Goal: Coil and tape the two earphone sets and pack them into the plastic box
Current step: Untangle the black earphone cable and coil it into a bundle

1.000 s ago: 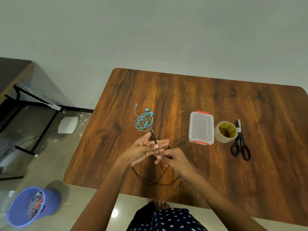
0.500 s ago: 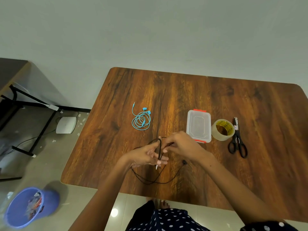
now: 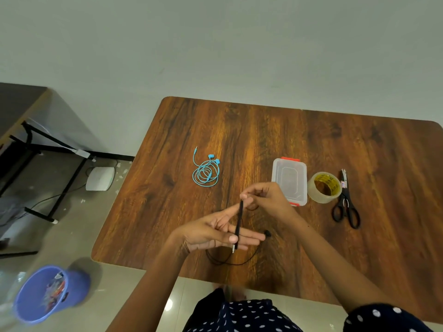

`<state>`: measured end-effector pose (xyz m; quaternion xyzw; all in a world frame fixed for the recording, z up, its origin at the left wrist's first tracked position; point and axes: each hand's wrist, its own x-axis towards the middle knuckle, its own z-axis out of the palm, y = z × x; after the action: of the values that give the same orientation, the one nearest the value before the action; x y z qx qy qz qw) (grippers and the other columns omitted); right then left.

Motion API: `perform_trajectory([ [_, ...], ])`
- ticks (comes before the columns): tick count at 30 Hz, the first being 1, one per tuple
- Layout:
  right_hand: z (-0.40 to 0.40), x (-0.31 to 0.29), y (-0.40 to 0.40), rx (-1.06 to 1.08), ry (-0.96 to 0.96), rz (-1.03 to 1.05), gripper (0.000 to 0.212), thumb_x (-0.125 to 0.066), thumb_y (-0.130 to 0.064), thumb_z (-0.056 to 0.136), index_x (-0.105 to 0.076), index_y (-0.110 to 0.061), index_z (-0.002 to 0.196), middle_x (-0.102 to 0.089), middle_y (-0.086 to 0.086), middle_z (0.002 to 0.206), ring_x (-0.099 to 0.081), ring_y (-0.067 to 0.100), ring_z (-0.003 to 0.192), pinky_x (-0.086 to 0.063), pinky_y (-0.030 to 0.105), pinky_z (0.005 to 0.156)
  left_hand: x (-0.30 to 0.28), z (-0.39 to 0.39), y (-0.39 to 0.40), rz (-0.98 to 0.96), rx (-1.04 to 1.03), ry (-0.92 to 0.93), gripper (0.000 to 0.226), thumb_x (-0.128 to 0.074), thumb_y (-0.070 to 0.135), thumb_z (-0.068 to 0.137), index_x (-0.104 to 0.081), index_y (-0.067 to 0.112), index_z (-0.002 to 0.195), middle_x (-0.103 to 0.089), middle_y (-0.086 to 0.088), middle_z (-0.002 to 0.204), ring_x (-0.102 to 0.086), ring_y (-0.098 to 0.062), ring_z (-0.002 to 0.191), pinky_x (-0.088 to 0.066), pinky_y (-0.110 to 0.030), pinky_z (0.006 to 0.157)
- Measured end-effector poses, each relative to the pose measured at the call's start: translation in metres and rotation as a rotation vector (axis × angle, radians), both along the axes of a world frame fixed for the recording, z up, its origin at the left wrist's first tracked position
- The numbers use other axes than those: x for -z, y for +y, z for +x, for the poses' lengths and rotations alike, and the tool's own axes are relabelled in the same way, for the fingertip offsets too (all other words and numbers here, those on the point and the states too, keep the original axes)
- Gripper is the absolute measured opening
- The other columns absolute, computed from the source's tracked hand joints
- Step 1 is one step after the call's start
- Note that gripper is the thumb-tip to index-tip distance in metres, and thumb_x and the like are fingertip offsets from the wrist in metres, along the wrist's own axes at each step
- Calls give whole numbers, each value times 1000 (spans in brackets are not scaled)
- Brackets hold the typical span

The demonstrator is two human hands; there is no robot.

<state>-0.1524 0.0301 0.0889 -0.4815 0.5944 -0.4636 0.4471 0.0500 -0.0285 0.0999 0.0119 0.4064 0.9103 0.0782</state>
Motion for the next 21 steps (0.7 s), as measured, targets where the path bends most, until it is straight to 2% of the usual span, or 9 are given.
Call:
perform_trajectory([
  [3, 21, 11, 14, 103, -138, 24, 12, -59, 1, 88, -71, -2, 87, -70, 7, 76, -64, 12, 70, -49, 20, 65, -1, -1, -6, 1, -145, -22, 77, -44, -9, 93, -12, 35, 148, -46, -23, 141, -45, -30, 132, -42, -35, 106],
  [6, 40, 19, 25, 172, -98, 32, 30, -59, 11, 83, -73, -15, 87, -72, -6, 78, -66, 1, 75, -51, 15, 68, -3, 0, -14, -23, -220, -124, 83, -44, -10, 90, -4, 34, 148, -48, -23, 139, -46, -31, 131, -44, -35, 103],
  [8, 46, 21, 30, 184, -81, 78, 34, -58, 14, 81, -73, -16, 88, -72, -7, 78, -66, 0, 72, -50, 15, 65, -2, 1, -17, -39, -253, -171, 87, -45, -10, 90, 2, 32, 149, -46, -25, 139, -46, -32, 131, -43, -36, 105],
  [10, 52, 22, 33, 174, -76, 100, 28, -58, 11, 83, -73, -11, 89, -71, -6, 76, -64, 0, 69, -47, 13, 62, -1, 2, -19, -33, -294, -196, 86, -39, -13, 90, 5, 31, 150, -45, -26, 139, -46, -33, 131, -41, -38, 107],
  [12, 56, 21, 35, 159, -71, 97, 19, -62, 9, 82, -73, -5, 88, -72, -3, 80, -65, -1, 74, -47, 12, 68, 2, 1, -21, -35, -323, -210, 86, -37, -13, 91, 7, 31, 150, -45, -27, 139, -44, -34, 132, -36, -41, 109],
  [15, 58, 19, 36, 147, -40, 84, 10, -66, 2, 83, -74, 1, 88, -74, 8, 88, -68, 12, 86, -51, 21, 78, 7, -1, -22, -52, -352, -218, 87, -39, -13, 92, 8, 32, 150, -47, -28, 138, -44, -35, 132, -37, -40, 109],
  [17, 57, 17, 35, 158, -25, 86, 9, -66, 0, 83, -74, 1, 87, -74, 10, 87, -68, 17, 86, -50, 28, 82, 10, -2, -24, -41, -377, -226, 89, -42, -12, 91, 8, 32, 150, -46, -30, 138, -44, -36, 132, -43, -37, 106],
  [19, 57, 16, 35, 172, 0, 103, 10, -65, 0, 85, -74, 1, 86, -74, 8, 82, -68, 16, 78, -52, 27, 76, 12, -2, -26, -32, -407, -236, 92, -47, -10, 90, 8, 32, 150, -46, -30, 138, -45, -37, 131, -46, -36, 102],
  [21, 58, 14, 35, 176, -2, 141, 10, -64, -2, 86, -73, 2, 85, -70, 4, 73, -63, 14, 61, -53, 23, 54, 15, -5, -25, -30, -448, -255, 91, -49, -9, 89, 5, 31, 151, -47, -30, 137, -45, -36, 131, -47, -37, 101],
])
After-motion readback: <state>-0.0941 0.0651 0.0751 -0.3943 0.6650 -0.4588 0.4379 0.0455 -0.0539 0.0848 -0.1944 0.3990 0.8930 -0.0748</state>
